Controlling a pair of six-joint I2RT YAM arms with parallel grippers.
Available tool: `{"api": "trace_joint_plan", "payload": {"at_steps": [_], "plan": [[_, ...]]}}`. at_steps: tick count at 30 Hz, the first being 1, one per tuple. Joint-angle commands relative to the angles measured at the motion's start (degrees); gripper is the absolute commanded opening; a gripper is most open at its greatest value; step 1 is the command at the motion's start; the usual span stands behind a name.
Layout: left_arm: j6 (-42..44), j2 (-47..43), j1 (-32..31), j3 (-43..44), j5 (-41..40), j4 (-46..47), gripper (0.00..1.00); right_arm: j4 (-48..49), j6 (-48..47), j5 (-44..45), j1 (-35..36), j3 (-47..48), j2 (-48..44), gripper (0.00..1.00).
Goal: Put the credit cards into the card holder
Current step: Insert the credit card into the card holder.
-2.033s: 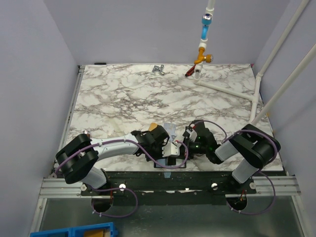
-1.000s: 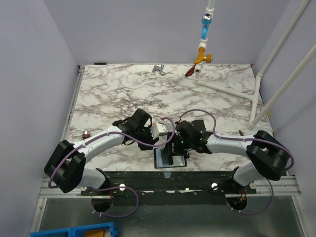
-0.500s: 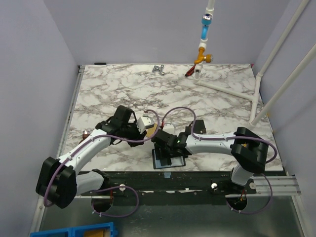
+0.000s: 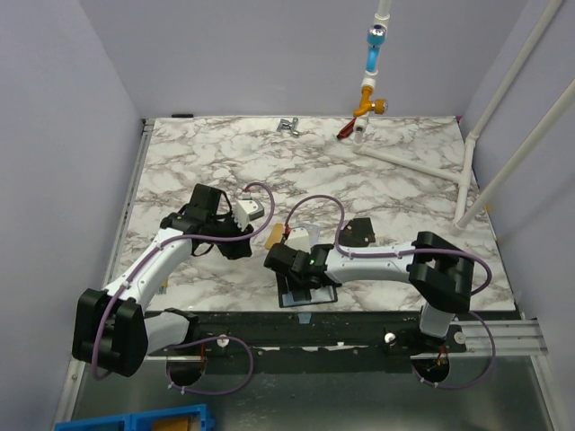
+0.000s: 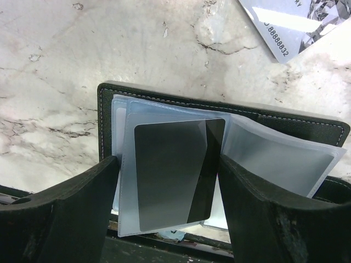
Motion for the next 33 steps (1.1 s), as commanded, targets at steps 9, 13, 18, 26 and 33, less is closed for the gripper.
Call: {"api": "trace_joint_plan", "payload": {"at_steps": [9,13,18,26,33], "plan": [[2.02,0.72,0.64,-0.02,0.11,-2.57,0.27,-8.25,1.84,2.94,1.15,-1.8,3.45,0.7],[2.31,0.39,0.65,-0.39,-0.47,-2.48,0.27,-8.75,2.31,2.74,1.19,-2.16,1.17,0.68],[2.31,0.08,0.61,-0.04,-0.54,-2.86,0.27,-9.23,0.7,0.22,1.16,-1.54,-0.2,0.71],[2.92,-0.2,0.58,0.31,-1.18,-3.63,0.28,-10.41,0.54,-0.93,1.16,-1.67,-2.61,0.75],[3.62,0.0,0.57,0.31,-1.36,-3.87,0.27,-14.27,2.0,-0.83,1.09,-0.29,-2.14,0.74]]}}
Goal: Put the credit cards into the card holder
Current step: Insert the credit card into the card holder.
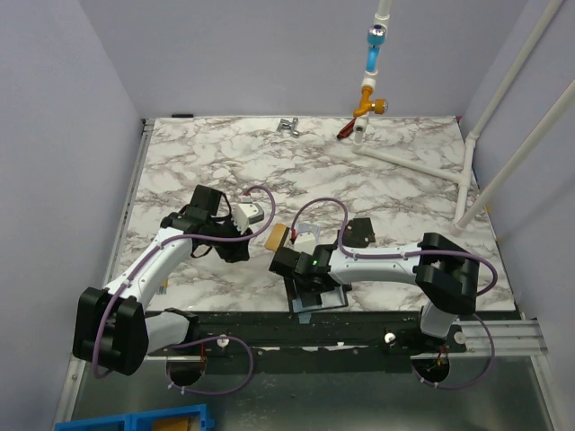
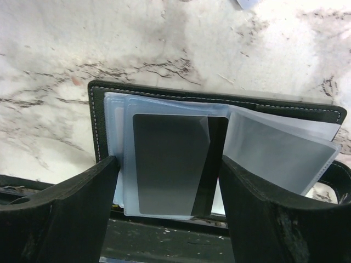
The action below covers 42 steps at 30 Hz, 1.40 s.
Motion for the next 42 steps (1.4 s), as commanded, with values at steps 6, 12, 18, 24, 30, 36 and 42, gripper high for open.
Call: {"api": "trace_joint_plan", "payload": {"at_steps": [6,12,18,24,30,36,42], "plan": [[1.61,-0.34,0.32,0.33,-0.35,-0.55,0.27,-7.15,1.57,1.21,0.49,0.16,-0.83,0.67],[1.88,-0.2,0.32,0.5,-0.48,-0.59,0.27,-7.21,3.11,2.9,0.79,0.32,-1.53,0.54],[2.27,-0.2,0.32,1.01,-0.48,-0.97,0.27,-6.02,1.89,3.76,0.74,2.82,-1.79,0.54],[3.02,0.65,0.32,2.56,-0.35,-2.53,0.27,-6.41,0.04,3.46,0.43,5.63,-2.5,0.73],[3.71,1.42,-0.38,4.33,-0.68,-3.79,0.27,-8.09,1.55,4.32,-0.47,1.07,-13.13,0.79],[2.56,1.37,-5.07,3.6,-2.99,-1.58,0.27,-8.35,9.49,4.49,-3.47,-14.92,-32.39,0.81],[2.19,4.63,-15.34,2.95,-6.96,1.7,0.27,-1.89,13.08,0.91,-6.81,-28.69,-51.0,0.81]]}}
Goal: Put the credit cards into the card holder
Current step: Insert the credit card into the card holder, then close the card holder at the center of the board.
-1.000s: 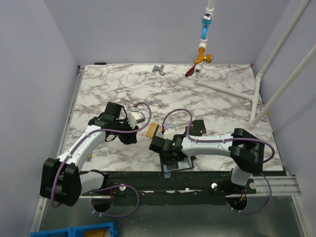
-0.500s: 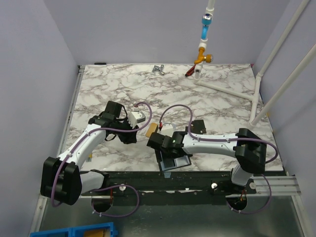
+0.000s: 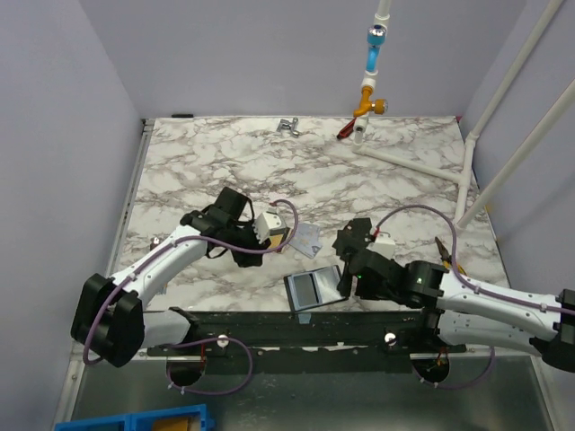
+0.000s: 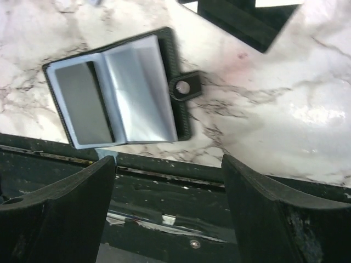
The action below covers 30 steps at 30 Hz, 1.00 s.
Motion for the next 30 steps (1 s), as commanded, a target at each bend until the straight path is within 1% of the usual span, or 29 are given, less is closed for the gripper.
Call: {"api": "trace_joint_plan", "payload": {"at_steps": [1,4,6,8,12,15,18,22,26,30], "plan": [[0.29,3.53,-8.32,0.36,-3.82,3.1,0.27,3.9,4.67,-1.18,-1.73,-6.58,-8.99,0.81],[0.7,7.09,-12.56,2.38,-5.14,3.24,0.27,6.66,4.22,-0.99,-2.35,-8.48,-11.22,0.82],[0.87,9.09,-15.02,3.8,-5.72,3.52,0.27,8.8,3.35,-1.23,-2.67,-9.1,-9.94,0.83],[0.9,10.76,-17.2,5.0,-6.04,3.74,0.26,11.25,2.06,-2.29,-3.61,-9.58,-6.63,0.84],[0.21,12.36,-20.73,5.27,-6.06,5.54,0.26,16.79,0.51,-6.78,-6.6,-11.71,-2.44,0.83],[-0.13,13.65,-23.2,4.96,-6.98,7.13,0.26,19.62,0.22,-10.73,-10.57,-14.53,-3.0,0.81],[-0.32,15.25,-24.91,5.9,-7.35,7.54,0.26,21.18,-0.25,-14.56,-14.46,-17.26,-5.43,0.79],[0.67,16.69,-26.65,6.24,-8.9,8.61,0.25,28.43,-2.17,-22.54,-18.45,-21.16,-7.08,0.76],[1.29,17.6,-28.39,5.3,-10.87,9.66,0.25,31.65,-4.58,-27.16,-21.92,-21.8,-3.17,0.75],[1.95,18.9,-30.13,4.7,-13.14,10.77,0.25,34.86,-5.44,-28.35,-22.61,-21.75,0.82,0.73]]}}
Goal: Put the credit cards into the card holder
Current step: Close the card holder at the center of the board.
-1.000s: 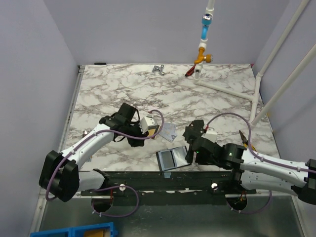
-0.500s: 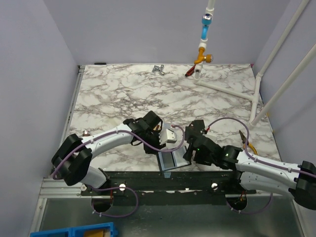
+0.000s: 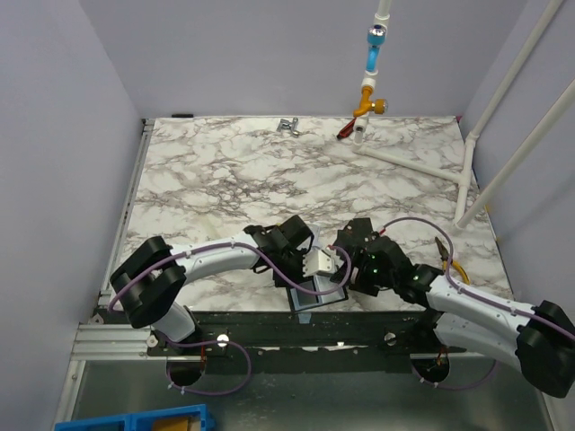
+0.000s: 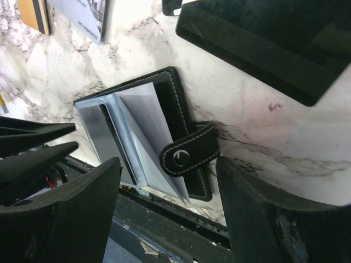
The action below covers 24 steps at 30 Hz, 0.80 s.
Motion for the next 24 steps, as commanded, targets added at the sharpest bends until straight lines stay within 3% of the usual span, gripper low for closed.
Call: {"api": "trace_joint_plan", "payload": {"at_steps": [1,6,13,24], "plan": [[1.54,2.13,-2.13,0.4,-4.03,2.0,0.25,5.13,-2.82,-4.96,-0.71,-1.16,4.25,0.72],[2.36,3.61,-2.6,1.33,-5.78,2.01,0.23,10.68,-2.97,-8.39,-0.84,-2.86,6.13,0.64],[2.97,5.07,-3.65,0.16,-9.46,2.39,0.22,17.46,-3.97,-12.59,-1.07,-5.99,-0.09,0.53],[2.57,5.1,-4.75,-1.84,-11.37,2.48,0.2,24.35,-4.31,-17.59,-1.25,-5.82,2.61,0.5]]}}
